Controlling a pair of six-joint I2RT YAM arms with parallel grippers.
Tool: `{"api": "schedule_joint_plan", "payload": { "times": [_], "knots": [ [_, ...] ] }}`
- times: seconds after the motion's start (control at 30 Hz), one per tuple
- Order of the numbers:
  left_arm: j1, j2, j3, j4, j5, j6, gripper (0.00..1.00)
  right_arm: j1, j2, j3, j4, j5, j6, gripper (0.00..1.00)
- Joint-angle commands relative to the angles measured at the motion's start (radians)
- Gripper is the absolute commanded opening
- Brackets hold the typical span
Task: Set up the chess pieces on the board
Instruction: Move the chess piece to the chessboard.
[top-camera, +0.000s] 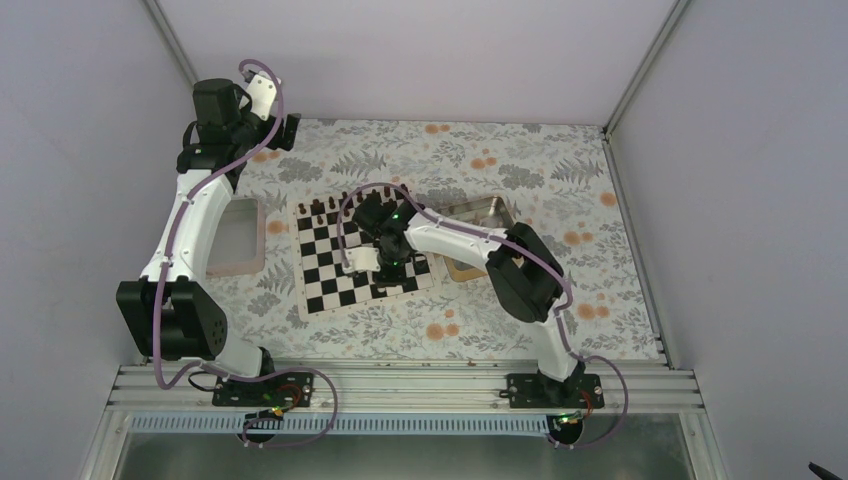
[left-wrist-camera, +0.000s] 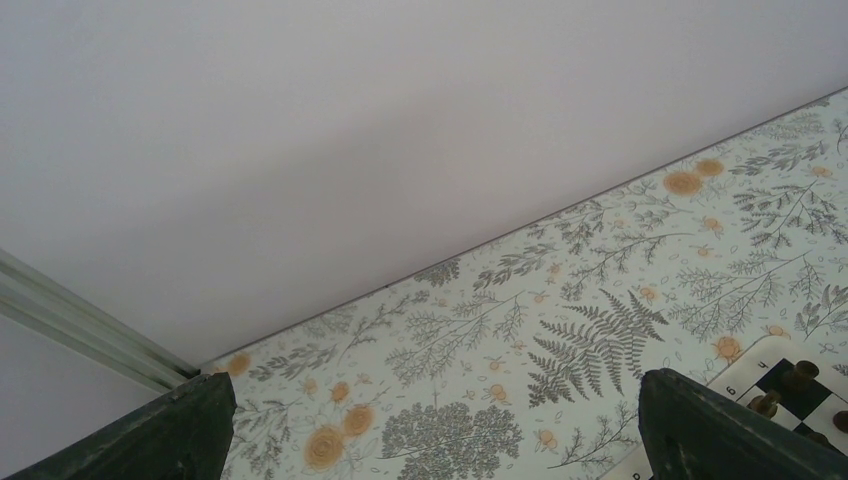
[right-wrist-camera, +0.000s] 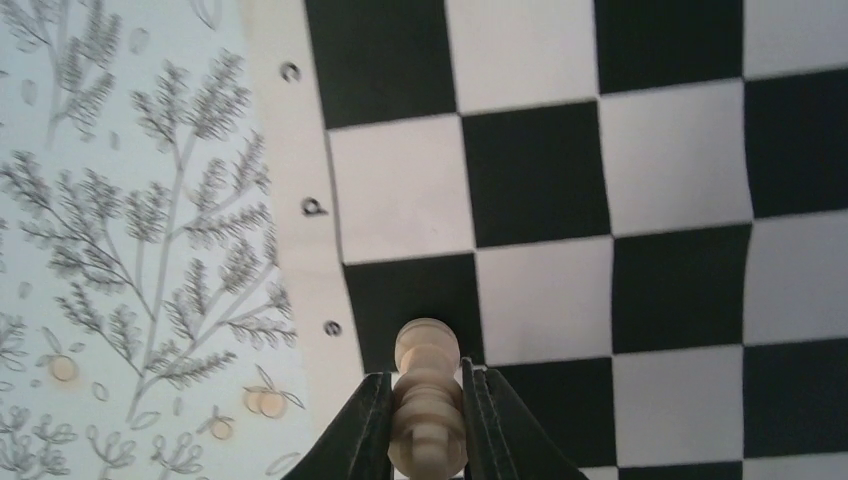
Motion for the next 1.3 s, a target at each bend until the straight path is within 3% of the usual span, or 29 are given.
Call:
{"api": "schedule_joint_plan", "payload": {
  "times": [0.0,0.33,1.27],
  "knots": [
    [0.001,-0.003,-0.002,-0.007,0.014,0.008,1.00,0.039,-0.037,0.038,-0.032,0.005,0.018,0.09],
    [0.002,-0.007,-0.005,-0.006,0.015,0.008,1.00,0.045,-0.025,0.014,0.003,0.049,0.021,0.10],
    [0.001,0.014,0.004,-0.010,0.028,0.008,1.00,0.034,-0.014,-0.032,0.032,-0.001,0.020,0.11]
  ]
}}
